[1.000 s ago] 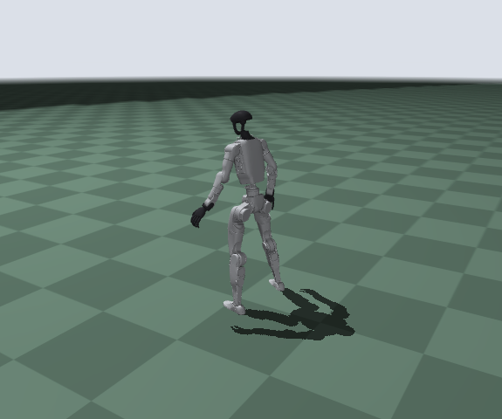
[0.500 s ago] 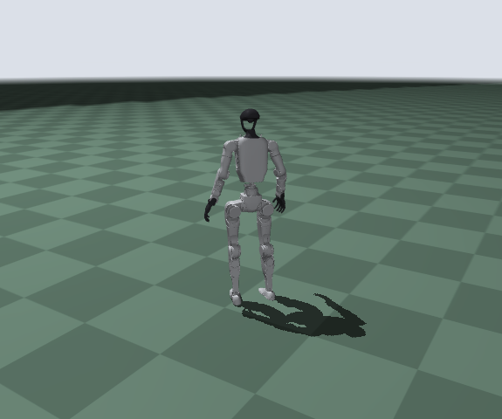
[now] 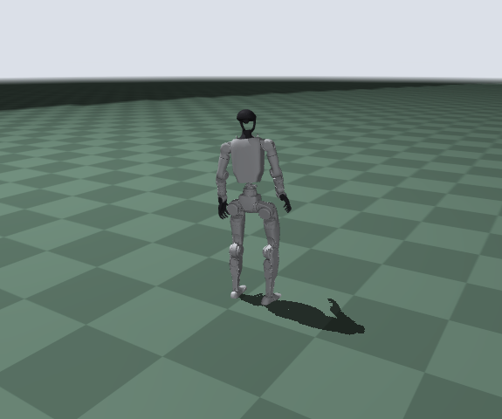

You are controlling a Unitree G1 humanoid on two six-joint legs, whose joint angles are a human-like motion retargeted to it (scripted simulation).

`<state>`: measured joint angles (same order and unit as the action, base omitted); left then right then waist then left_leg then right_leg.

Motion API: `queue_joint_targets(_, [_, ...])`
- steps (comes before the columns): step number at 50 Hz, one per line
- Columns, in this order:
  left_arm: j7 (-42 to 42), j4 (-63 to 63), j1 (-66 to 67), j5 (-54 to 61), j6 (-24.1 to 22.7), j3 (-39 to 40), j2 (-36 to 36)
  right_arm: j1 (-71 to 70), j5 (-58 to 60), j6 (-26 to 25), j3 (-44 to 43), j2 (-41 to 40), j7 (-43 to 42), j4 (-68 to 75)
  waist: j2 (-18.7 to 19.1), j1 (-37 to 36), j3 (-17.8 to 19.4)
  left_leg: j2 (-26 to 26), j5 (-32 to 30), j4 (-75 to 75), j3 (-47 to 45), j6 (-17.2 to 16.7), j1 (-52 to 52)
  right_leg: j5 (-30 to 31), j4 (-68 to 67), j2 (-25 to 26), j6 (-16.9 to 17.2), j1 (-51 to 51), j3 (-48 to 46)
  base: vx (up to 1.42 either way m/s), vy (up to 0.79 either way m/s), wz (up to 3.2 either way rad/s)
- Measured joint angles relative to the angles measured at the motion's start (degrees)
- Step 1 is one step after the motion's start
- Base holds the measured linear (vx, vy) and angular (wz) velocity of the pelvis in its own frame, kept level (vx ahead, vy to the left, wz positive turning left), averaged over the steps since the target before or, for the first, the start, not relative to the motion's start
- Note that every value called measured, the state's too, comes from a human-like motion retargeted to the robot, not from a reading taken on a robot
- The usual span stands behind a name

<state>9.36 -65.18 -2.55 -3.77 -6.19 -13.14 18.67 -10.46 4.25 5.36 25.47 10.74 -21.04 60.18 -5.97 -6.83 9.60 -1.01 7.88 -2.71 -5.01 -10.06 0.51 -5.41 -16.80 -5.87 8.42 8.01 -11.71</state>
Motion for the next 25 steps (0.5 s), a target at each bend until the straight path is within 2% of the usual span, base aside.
queue_joint_targets(8, [-1.13, -0.73, -3.77, 4.69, -1.30, 0.80, -1.48, 1.66, -3.86, -0.71, -4.08, -0.19, 0.85, 4.78, 0.45, 0.90, 0.59, 0.49, 1.82, -1.18, -5.40, -0.13, -2.25, 0.30, 4.22, 0.73, 1.32, -3.87, 4.31, 0.03, 0.05, -0.63])
queue_joint_targets(12, [-1.23, -3.06, -5.54, 3.46, -0.27, 0.31, -2.51, 2.72, -4.57, -0.67, -6.39, -0.24, 0.55, 5.84, 1.17, 2.30, -1.20, 0.22, 2.30, -2.00, -7.73, 0.22, -1.59, -0.96, 3.66, 0.66, 1.47, -2.68, 4.90, 0.05, 0.00, -0.50])
queue_joint_targets(15, [-0.31, -4.01, -6.53, 3.29, -0.12, -0.27, -3.55, 3.34, -5.07, -0.93, -7.95, 0.67, 0.63, 5.95, 2.89, 3.86, -0.74, -0.68, 3.43, -2.82, -8.85, 0.02, -2.65, -1.59, 3.62, 0.66, 1.94, -4.07, 2.92, 0.05, -0.01, -0.33])
queue_joint_targets(18, [-0.84, -4.32, -6.67, 2.07, 0.45, -1.39, -4.07, 3.78, -4.94, -1.37, -8.70, 0.70, 1.17, 6.85, 3.28, 4.92, -2.54, -0.65, 3.50, -2.31, -10.27, -0.10, -2.73, -1.12, 3.04, 0.18, 2.84, -3.18, 2.41, 0.08, -0.06, -0.39])
queue_joint_targets(25, [-2.76, -4.12, -6.77, -0.67, -0.22, -3.97, -4.91, 5.38, -5.43, -1.13, -9.46, 1.23, 3.89, 7.89, 4.11, 5.44, -4.31, -1.00, 5.00, -4.63, -13.31, 0.82, -3.91, -0.88, 3.81, 0.60, 3.46, -4.34, 5.40, 0.09, -0.08, -0.39])
